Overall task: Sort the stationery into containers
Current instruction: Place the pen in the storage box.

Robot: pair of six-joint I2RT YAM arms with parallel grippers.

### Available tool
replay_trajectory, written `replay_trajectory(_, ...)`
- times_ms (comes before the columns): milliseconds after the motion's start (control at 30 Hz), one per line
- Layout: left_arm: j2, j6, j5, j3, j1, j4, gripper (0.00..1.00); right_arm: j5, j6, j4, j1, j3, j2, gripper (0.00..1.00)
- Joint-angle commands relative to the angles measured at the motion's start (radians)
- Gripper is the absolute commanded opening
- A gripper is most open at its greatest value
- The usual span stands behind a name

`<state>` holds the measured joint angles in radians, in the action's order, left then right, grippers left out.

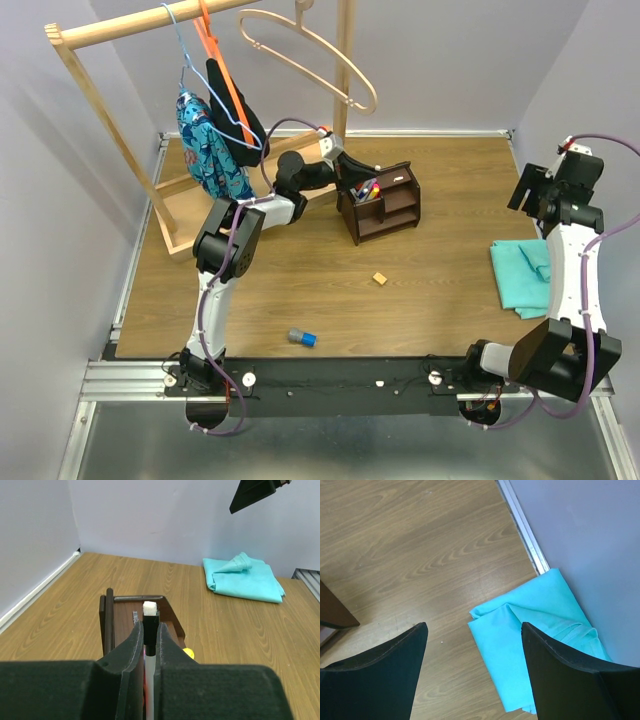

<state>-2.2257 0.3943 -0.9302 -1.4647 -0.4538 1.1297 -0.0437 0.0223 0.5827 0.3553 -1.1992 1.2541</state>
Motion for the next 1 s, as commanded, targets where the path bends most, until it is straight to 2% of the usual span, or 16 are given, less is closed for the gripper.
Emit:
replay_trajectory(0,-0.022,0.008,-0.022,0.046,0.018,0.085,0.0,0.01,-0.044,-0.018,0.007,0.018,0.011,0.83)
replay_trajectory(300,-0.025,0.006,-0.028,0.125,0.029,0.133,0.01,0.021,-0.056,-0.021,0.007,0.023,0.013,0.83)
replay_trajectory(533,-0.017,0.018,-0.035,0.147,0.04,0.157,0.14,0.034,-0.055,-0.029,0.007,0.044,-0.005,0.83)
replay_trajectory(633,-0.015,0.02,-0.036,0.149,0.046,0.151,0.16,0.036,-0.053,-0.037,0.007,0.055,-0.016,0.83)
replay_trajectory(833,0.015,-0.021,-0.042,0.184,0.047,0.133,0.43,0.038,-0.044,-0.049,0.007,0.081,-0.05,0.83)
replay_trajectory(967,0.049,-0.037,-0.038,0.199,0.049,0.119,0.48,0.063,-0.035,-0.05,0.007,0.092,-0.071,0.83)
